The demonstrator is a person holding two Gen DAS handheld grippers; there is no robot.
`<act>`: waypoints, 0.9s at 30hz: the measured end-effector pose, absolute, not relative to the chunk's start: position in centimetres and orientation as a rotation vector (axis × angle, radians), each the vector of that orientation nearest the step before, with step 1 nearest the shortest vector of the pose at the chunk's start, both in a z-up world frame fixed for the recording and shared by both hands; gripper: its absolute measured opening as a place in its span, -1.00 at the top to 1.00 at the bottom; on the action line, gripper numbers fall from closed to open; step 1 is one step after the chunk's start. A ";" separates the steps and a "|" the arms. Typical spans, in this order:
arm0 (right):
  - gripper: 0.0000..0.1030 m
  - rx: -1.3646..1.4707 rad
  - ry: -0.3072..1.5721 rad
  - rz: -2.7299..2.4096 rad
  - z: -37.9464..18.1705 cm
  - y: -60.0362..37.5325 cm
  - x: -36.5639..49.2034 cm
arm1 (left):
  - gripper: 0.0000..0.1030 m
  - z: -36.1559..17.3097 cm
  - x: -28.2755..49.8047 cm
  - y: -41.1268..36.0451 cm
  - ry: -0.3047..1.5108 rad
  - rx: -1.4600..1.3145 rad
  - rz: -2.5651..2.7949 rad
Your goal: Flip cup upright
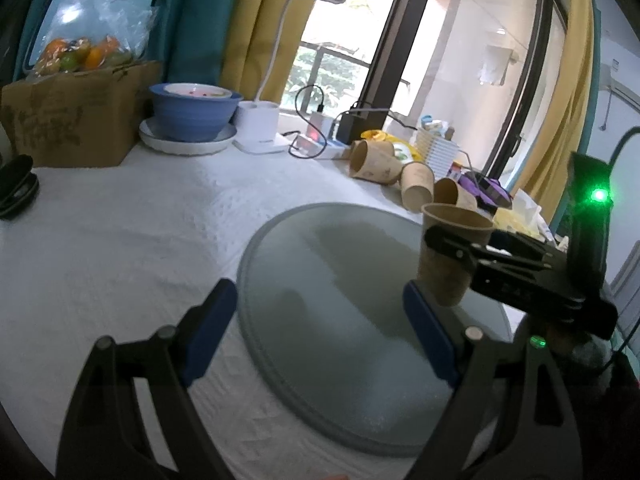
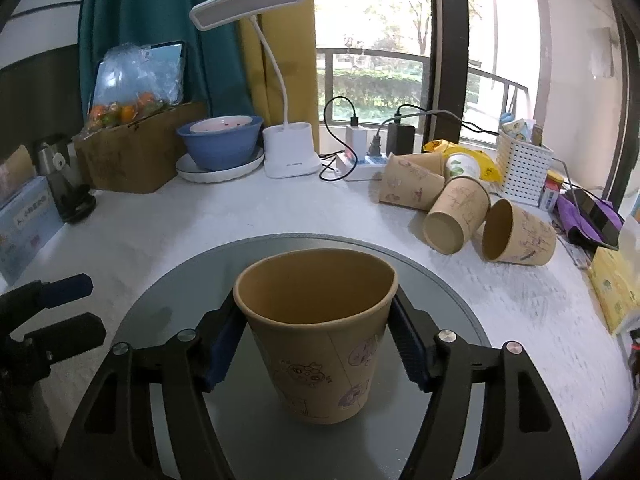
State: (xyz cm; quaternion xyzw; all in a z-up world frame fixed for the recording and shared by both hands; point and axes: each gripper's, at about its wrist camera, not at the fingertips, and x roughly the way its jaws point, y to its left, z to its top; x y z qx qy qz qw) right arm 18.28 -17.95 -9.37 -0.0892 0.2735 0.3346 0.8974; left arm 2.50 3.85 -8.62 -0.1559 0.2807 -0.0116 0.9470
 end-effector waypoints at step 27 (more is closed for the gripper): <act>-0.63 -0.127 0.510 0.709 -5.3 -22.4 15.8 | -0.68 -4.6 1.9 1.1 0.498 -0.265 -0.044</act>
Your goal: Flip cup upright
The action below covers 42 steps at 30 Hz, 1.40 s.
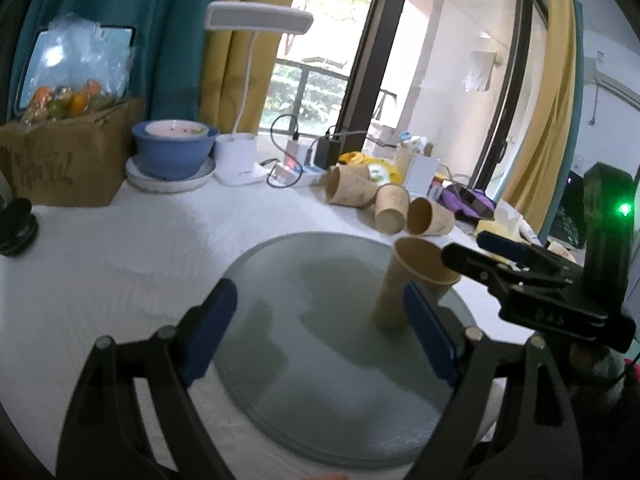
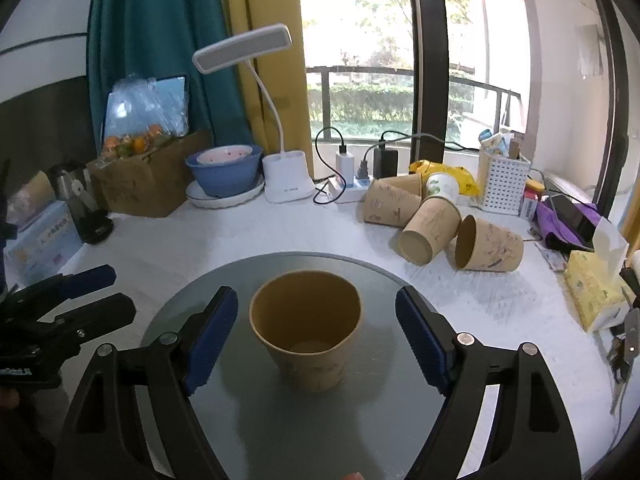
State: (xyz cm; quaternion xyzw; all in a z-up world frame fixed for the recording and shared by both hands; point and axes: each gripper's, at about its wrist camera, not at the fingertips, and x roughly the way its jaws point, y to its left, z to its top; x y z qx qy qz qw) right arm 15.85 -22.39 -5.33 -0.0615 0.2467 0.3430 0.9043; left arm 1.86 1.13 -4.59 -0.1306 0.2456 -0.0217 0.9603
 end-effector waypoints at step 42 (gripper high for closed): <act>-0.63 -0.061 0.321 0.628 2.9 -30.0 10.9 | -0.88 4.6 -3.1 -3.2 0.189 -0.089 0.098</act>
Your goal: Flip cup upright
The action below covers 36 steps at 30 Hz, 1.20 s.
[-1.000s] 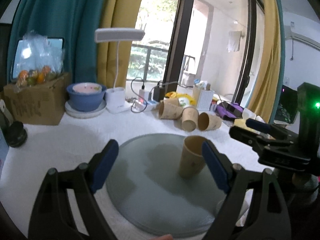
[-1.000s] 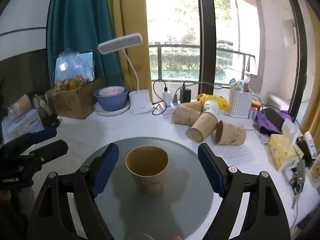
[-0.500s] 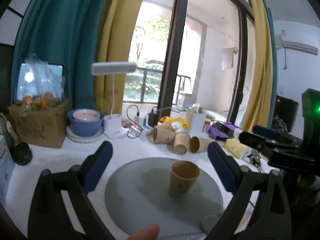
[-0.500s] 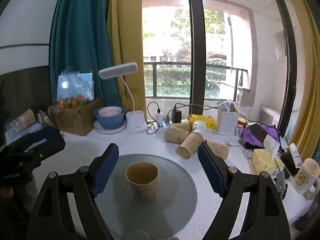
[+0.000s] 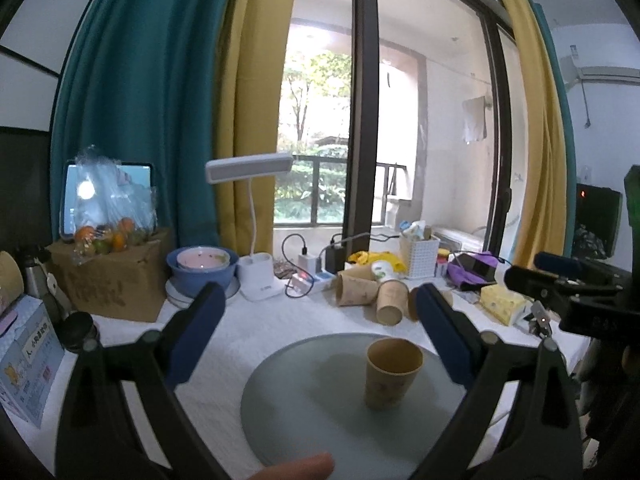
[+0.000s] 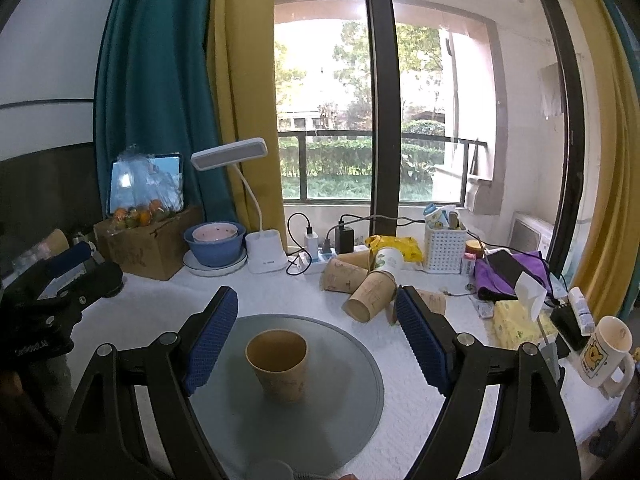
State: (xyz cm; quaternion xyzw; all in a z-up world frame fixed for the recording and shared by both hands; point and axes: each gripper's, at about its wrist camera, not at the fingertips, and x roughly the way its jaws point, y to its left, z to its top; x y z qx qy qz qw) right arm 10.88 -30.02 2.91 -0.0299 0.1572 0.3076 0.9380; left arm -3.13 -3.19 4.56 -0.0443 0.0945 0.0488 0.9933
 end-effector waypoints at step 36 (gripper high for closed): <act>-0.63 -0.061 0.333 0.630 2.6 -29.9 11.1 | -0.88 4.0 -2.9 -3.6 0.209 -0.103 0.084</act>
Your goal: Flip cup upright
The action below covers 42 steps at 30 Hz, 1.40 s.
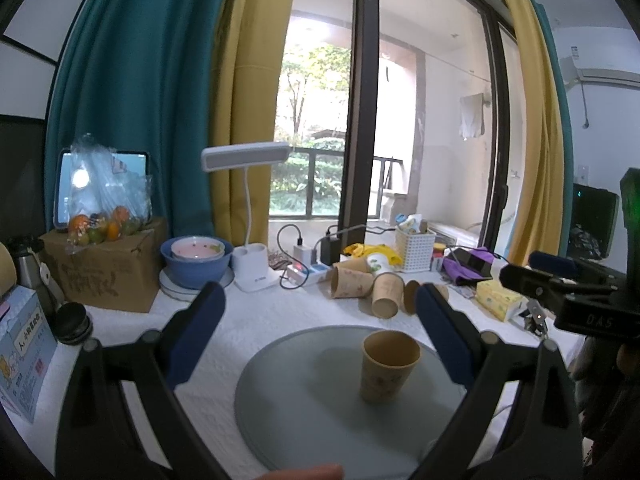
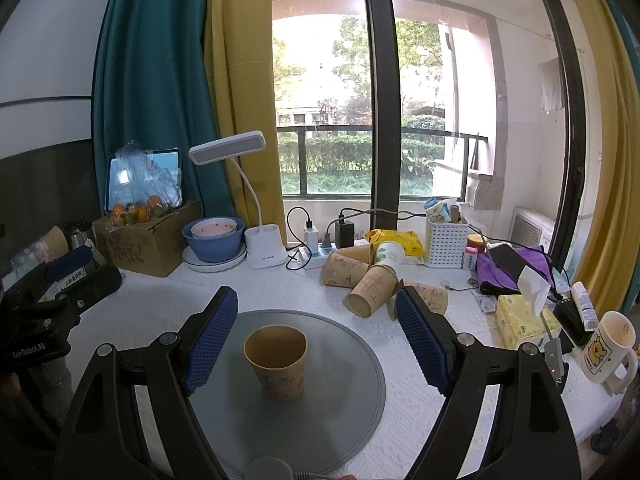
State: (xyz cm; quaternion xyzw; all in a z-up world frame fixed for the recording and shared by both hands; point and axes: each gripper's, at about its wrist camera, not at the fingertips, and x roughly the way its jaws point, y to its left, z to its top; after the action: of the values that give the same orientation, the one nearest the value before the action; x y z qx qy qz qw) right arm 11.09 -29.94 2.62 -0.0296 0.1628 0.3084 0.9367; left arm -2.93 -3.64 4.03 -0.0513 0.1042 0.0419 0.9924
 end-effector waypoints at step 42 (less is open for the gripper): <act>-0.63 -0.063 0.343 0.636 2.1 -29.6 11.0 | -0.88 3.6 -3.0 -3.6 0.217 -0.114 0.083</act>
State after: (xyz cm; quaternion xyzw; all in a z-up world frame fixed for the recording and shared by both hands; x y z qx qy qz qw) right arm 11.04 -29.63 2.09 -0.0310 0.1678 0.3113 0.9349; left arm -3.00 -3.56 3.62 -0.0569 0.1084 0.0411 0.9916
